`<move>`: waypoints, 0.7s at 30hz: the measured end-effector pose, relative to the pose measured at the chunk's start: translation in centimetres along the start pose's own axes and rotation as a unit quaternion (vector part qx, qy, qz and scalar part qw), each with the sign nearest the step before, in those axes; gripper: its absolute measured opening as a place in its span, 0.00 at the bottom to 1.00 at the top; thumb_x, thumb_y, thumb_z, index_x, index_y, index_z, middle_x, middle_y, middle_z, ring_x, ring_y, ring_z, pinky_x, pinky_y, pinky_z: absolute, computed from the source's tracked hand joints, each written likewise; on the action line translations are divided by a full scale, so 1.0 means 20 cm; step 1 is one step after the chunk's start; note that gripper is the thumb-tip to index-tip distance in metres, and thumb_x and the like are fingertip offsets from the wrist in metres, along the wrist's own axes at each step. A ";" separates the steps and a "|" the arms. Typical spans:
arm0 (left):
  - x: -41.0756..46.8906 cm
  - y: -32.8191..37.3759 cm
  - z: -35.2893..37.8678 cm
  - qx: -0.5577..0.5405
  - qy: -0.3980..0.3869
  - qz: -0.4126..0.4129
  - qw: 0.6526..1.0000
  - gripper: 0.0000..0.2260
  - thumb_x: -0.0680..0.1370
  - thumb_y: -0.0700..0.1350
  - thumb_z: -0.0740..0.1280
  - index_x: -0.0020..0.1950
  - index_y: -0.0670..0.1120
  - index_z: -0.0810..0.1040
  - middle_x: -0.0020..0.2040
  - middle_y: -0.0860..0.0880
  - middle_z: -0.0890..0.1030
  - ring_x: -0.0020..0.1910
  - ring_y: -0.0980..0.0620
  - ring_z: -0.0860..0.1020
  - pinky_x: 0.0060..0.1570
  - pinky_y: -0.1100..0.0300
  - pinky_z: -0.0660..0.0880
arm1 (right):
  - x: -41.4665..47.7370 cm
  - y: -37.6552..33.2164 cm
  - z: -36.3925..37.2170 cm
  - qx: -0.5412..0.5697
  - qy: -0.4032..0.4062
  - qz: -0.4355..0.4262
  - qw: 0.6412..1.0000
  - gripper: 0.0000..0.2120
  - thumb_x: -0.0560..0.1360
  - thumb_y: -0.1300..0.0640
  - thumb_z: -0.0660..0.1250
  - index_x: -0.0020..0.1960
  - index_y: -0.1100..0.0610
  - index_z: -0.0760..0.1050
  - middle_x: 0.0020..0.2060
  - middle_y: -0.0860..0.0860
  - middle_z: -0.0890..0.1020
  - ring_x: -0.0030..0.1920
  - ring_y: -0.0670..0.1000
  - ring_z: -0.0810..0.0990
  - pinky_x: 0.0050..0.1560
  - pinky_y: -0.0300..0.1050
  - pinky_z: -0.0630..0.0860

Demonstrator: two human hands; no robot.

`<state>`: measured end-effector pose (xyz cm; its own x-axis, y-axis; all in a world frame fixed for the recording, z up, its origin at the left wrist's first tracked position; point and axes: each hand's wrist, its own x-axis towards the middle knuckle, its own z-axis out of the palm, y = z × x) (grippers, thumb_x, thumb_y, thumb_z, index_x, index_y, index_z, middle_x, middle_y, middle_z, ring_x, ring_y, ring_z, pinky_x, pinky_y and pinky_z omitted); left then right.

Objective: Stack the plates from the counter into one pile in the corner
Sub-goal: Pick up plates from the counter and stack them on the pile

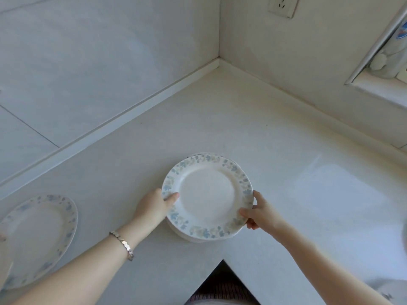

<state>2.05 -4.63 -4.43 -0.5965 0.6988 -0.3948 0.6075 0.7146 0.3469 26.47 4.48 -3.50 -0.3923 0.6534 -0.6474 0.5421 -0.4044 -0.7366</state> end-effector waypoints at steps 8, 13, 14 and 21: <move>0.03 -0.04 0.03 0.098 -0.018 0.020 0.995 0.23 0.76 0.61 0.59 0.47 0.42 0.79 0.42 0.45 0.82 0.41 0.44 0.78 0.37 0.59 0.71 | 0.07 0.01 0.02 -0.095 0.030 -0.003 0.995 0.28 0.72 0.65 0.62 0.70 0.52 0.59 0.27 0.53 0.77 0.15 0.43 0.66 0.20 0.36 0.65; 0.03 -0.02 0.02 0.160 -0.015 0.006 0.987 0.25 0.76 0.64 0.55 0.50 0.44 0.78 0.42 0.47 0.81 0.41 0.45 0.77 0.38 0.60 0.71 | 0.11 0.04 0.03 -0.119 0.050 -0.006 0.992 0.33 0.74 0.61 0.63 0.75 0.49 0.54 0.27 0.50 0.77 0.23 0.45 0.72 0.26 0.38 0.69; 0.02 -0.01 0.01 0.174 -0.011 0.003 0.985 0.25 0.76 0.64 0.55 0.50 0.44 0.77 0.43 0.47 0.80 0.41 0.45 0.77 0.39 0.60 0.71 | 0.11 0.04 0.03 -0.141 0.059 -0.009 0.988 0.33 0.74 0.59 0.63 0.75 0.50 0.54 0.29 0.50 0.77 0.28 0.47 0.75 0.30 0.39 0.70; 0.02 0.02 0.10 -0.293 0.006 -0.010 0.956 0.22 0.78 0.45 0.62 0.71 0.45 0.63 0.65 0.47 0.74 0.62 0.48 0.75 0.55 0.58 0.71 | 0.18 -0.04 0.04 0.004 0.141 -0.082 0.987 0.32 0.76 0.54 0.62 0.76 0.54 0.52 0.71 0.53 0.64 0.68 0.54 0.68 0.62 0.51 0.72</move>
<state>3.04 -4.25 -6.07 -0.6128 0.6822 -0.3988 0.1987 0.6215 0.7578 24.05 6.58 -5.44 -0.2514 0.8623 -0.4396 0.4820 -0.2823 -0.8294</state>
